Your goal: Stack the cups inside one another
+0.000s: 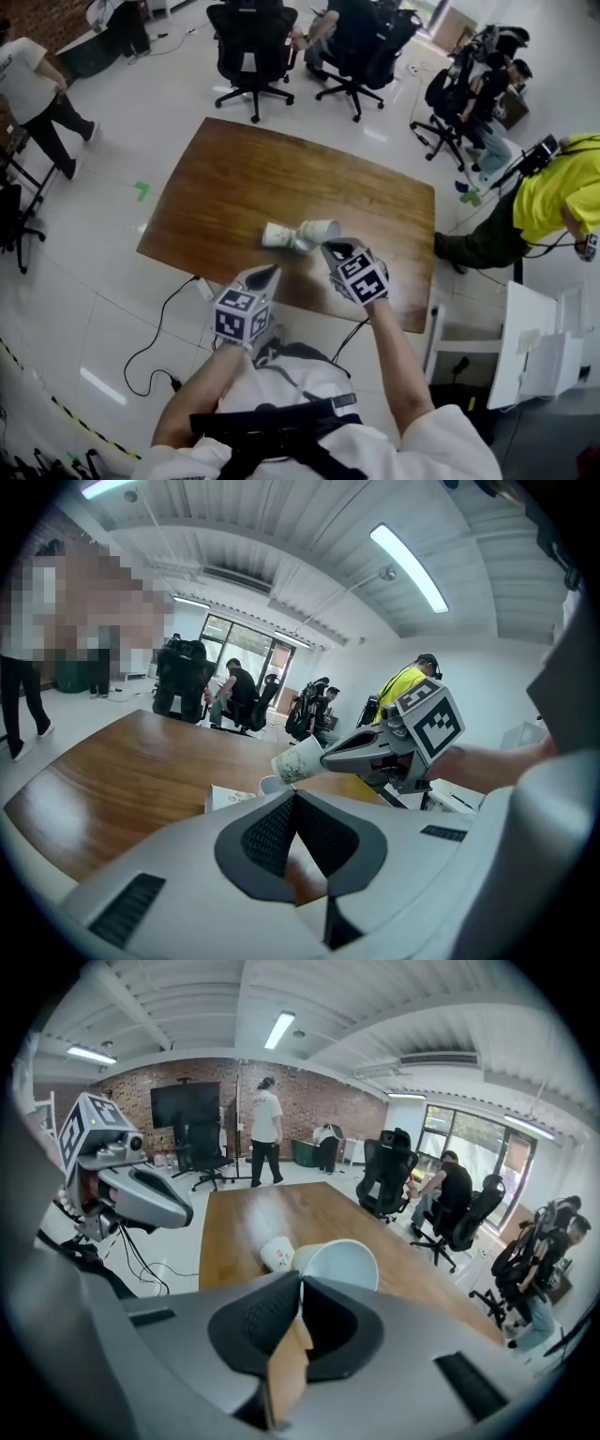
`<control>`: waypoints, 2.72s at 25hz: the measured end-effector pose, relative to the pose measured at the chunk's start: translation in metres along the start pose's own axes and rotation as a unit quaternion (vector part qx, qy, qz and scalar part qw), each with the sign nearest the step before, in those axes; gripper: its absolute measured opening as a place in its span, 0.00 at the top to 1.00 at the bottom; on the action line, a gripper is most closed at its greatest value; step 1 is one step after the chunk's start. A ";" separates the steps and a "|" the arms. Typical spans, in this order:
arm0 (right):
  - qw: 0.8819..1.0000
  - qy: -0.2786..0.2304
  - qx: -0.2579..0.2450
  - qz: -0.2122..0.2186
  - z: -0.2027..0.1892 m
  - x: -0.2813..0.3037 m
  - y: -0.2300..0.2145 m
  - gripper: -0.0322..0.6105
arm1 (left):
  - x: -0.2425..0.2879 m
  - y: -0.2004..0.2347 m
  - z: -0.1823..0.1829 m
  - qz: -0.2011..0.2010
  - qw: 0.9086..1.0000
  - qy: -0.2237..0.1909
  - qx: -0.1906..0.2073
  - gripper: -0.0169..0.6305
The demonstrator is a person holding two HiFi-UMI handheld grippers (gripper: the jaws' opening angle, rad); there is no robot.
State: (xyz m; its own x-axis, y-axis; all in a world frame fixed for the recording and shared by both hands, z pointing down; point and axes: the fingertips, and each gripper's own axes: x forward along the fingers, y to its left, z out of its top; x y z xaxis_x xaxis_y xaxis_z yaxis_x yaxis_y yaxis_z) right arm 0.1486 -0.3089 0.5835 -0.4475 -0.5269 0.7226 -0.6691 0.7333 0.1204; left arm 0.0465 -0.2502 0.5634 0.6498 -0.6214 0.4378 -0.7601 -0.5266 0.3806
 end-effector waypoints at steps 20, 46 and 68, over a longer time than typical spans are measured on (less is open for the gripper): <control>0.987 0.115 -0.105 0.032 -0.018 0.032 0.007 0.93 | -0.007 0.020 0.004 0.026 0.999 -0.012 -0.018 0.99; 0.911 0.226 -0.338 0.066 -0.019 0.050 0.018 0.92 | -0.006 0.036 -0.003 0.054 0.997 -0.025 -0.053 0.99; 0.978 0.049 -0.179 0.101 -0.036 0.026 0.096 0.53 | -0.009 0.054 -0.101 0.050 0.994 0.037 -0.093 0.98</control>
State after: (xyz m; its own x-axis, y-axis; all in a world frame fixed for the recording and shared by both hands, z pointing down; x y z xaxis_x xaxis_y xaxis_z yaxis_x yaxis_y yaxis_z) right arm 0.0944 -0.2365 0.6381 -0.4781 -0.3252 0.8159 -0.3155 0.9305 0.1860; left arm -0.0001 -0.2139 0.6625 0.5748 -0.6167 0.5379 -0.8113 -0.3437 0.4729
